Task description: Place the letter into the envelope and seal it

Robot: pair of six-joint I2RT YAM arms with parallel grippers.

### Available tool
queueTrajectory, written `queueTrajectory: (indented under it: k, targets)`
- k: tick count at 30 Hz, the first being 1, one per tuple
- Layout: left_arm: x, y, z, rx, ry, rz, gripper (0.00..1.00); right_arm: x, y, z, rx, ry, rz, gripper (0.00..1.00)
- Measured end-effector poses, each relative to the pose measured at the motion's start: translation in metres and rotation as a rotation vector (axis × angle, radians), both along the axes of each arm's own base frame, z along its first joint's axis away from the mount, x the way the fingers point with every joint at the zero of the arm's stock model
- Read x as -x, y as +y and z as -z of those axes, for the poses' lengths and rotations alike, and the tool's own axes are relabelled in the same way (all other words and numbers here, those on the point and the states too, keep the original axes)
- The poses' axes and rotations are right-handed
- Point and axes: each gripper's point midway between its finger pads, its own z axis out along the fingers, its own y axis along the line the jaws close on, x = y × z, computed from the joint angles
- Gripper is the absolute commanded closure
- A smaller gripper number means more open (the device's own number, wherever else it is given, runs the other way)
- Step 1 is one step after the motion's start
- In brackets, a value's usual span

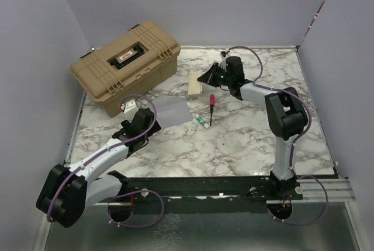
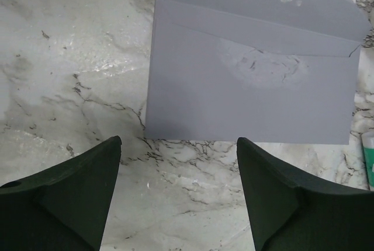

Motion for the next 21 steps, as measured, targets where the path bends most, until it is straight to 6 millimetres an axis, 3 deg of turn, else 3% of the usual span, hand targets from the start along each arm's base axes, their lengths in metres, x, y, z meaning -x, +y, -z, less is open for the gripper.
queueTrajectory:
  k: [6, 10, 15, 21]
  targets:
    - [0.008, 0.010, 0.013, 0.009, 0.026, -0.038, 0.17, -0.044, 0.017, 0.009, -0.024, -0.070, 0.014, 1.00]
    - [0.007, 0.012, 0.013, 0.014, 0.026, -0.047, 0.16, -0.054, 0.028, 0.022, -0.031, -0.080, -0.003, 1.00]
    - [0.007, 0.013, 0.014, 0.013, 0.028, -0.051, 0.13, -0.039, 0.047, 0.045, -0.028, -0.043, -0.070, 1.00]
    - [0.010, 0.016, 0.021, 0.008, 0.044, -0.061, 0.12, -0.006, 0.065, 0.062, -0.034, 0.006, -0.161, 1.00]
